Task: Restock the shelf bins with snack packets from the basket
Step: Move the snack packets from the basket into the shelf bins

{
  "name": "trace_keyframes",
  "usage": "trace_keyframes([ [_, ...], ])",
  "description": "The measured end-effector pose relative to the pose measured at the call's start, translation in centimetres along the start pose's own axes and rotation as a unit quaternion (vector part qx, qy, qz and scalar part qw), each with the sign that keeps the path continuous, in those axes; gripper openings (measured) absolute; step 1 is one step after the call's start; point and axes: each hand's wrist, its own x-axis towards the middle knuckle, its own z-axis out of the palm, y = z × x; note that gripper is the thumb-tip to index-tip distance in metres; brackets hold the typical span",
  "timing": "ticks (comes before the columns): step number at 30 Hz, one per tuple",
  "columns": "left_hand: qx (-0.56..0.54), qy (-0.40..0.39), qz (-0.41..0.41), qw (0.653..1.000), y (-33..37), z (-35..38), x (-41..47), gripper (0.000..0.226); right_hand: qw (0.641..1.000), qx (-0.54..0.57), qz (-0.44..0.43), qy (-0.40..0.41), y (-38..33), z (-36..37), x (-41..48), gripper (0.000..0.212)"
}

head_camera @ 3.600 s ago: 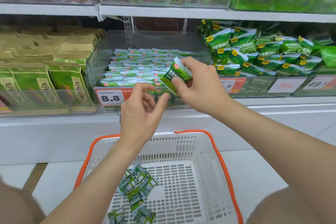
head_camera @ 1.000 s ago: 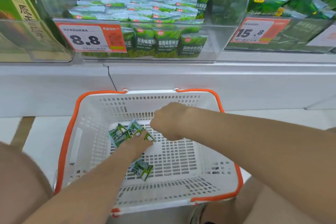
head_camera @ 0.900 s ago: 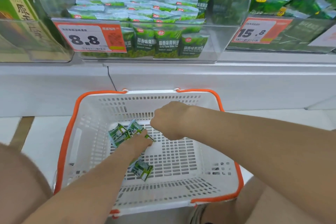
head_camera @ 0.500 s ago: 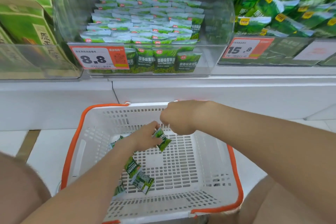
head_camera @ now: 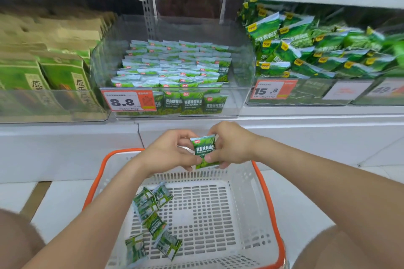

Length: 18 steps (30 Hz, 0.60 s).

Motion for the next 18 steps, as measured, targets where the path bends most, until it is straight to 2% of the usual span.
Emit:
trace_keyframes([
  [2,-0.001,0.009,0.004,1.000,0.6,0.0,-0.2,0.035,1.000,0.014,-0.006,0.003,-0.3,-0.4,-0.3,0.036],
  [5,-0.005,0.025,0.020,0.999,1.5,0.1,-0.2,0.032,0.995,-0.078,-0.046,0.039,-1.2,-1.1,-0.7,0.034],
  [8,-0.024,0.091,0.060,0.994,2.9,-0.4,-0.2,0.035,0.969,-0.166,-0.114,0.144,-2.2,-1.9,-1.1,0.034],
  [12,-0.029,0.219,0.139,0.965,6.0,-1.1,-0.7,0.032,0.925,-0.134,-0.201,0.294,-3.9,-3.7,-1.5,0.022],
  [14,0.015,0.311,0.204,0.928,7.6,-1.2,-0.7,0.023,0.882,-0.095,-0.219,0.406,-4.8,-4.7,-1.5,0.024],
  [16,0.138,0.415,0.285,0.853,8.5,-1.5,-0.3,0.015,0.842,-0.066,-0.226,0.485,-5.3,-6.0,-1.0,0.026],
  [18,0.281,0.466,0.310,0.779,9.0,-2.2,0.7,0.013,0.824,-0.078,-0.225,0.513,-5.3,-7.6,0.0,0.026],
])
